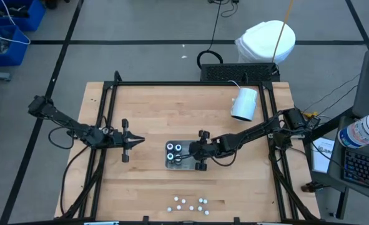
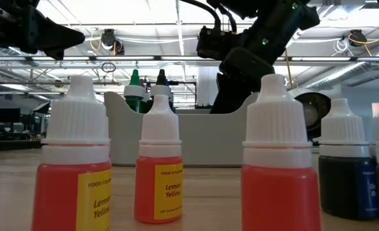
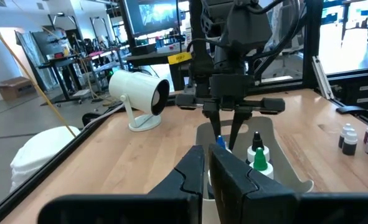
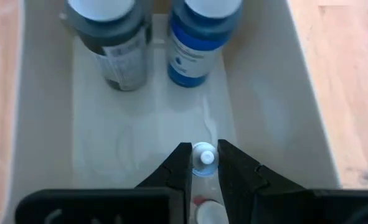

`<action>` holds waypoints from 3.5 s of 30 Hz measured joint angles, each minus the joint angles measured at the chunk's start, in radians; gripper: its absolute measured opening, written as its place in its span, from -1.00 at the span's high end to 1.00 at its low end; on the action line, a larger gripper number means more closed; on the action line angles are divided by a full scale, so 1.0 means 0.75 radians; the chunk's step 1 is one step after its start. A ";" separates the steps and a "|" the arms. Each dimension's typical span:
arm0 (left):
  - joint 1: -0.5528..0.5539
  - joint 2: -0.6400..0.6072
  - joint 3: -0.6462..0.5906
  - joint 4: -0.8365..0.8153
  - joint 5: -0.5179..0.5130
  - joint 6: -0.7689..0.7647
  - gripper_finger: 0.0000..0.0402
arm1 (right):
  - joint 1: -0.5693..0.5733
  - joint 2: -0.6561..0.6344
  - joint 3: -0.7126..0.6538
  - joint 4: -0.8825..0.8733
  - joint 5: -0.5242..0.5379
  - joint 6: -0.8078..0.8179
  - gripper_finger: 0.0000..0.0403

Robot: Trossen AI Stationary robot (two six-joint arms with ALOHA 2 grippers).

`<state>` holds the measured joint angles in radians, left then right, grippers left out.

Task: Pick & Place food coloring
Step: Put the small black food coloring bottle into the gray bin, then put the small red food coloring bottle into the gray bin

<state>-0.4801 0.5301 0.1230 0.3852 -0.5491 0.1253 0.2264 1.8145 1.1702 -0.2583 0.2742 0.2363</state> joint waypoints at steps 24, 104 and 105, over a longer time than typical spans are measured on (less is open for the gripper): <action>0.000 0.000 0.000 0.000 0.000 0.000 0.84 | -0.007 -0.057 -0.001 0.003 -0.052 -0.024 0.59; 0.000 0.000 -0.001 -0.023 -0.001 -0.031 0.84 | 0.715 0.125 -0.007 0.471 -0.194 -0.053 0.50; 0.000 0.000 -0.001 -0.023 -0.001 -0.030 0.84 | 0.715 0.126 -0.008 0.471 -0.193 -0.053 0.50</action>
<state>-0.4801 0.5300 0.1226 0.3679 -0.5499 0.1025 0.7624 1.9090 1.1641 0.0948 0.1291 0.1963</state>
